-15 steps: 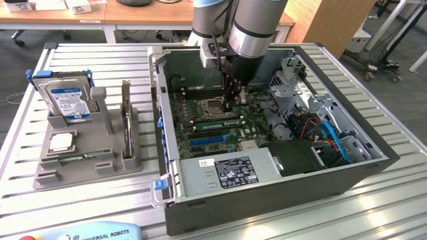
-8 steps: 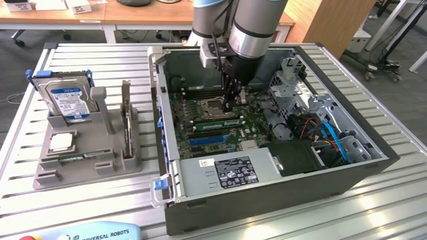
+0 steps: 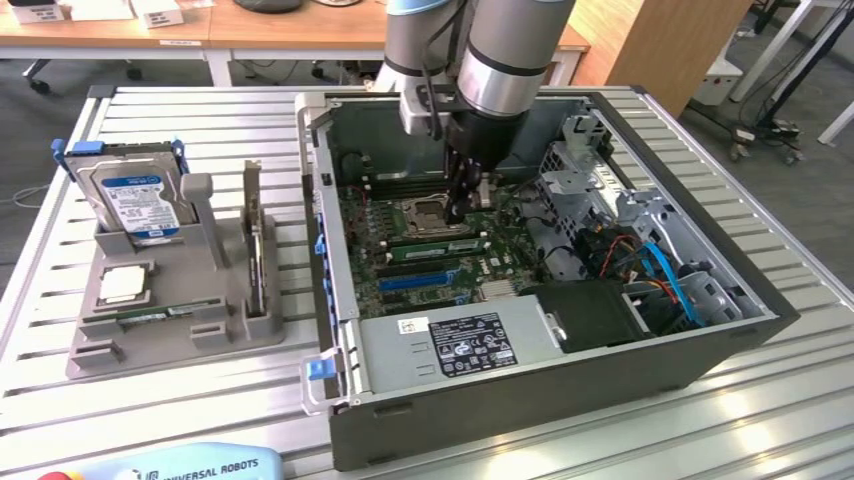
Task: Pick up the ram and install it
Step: 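Press down the ram until it locks into place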
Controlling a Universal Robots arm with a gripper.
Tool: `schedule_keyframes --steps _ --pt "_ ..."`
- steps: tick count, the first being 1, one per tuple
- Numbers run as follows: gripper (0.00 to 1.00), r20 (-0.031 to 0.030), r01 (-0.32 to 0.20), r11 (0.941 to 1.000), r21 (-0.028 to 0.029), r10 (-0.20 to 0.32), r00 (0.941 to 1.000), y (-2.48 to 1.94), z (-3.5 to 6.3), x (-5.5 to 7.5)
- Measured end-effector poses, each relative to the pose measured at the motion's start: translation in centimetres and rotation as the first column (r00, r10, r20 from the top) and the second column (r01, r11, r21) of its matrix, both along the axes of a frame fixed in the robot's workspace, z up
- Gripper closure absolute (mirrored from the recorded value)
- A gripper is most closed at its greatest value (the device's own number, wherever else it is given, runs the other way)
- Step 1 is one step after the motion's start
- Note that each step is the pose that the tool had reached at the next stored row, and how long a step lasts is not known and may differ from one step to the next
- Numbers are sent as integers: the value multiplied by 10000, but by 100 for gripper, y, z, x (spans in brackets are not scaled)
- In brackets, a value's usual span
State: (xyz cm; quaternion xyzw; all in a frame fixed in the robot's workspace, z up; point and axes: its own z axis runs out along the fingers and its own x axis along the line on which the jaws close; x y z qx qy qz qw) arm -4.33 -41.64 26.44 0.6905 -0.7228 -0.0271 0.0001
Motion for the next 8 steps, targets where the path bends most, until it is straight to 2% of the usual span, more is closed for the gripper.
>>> schedule_keyframes --steps 4,8 --pt "90 0 705 9975 0 -705 9975 0 -2 -1" --pt "90 0 1437 9896 -1 -1437 9896 0 -3 -1"
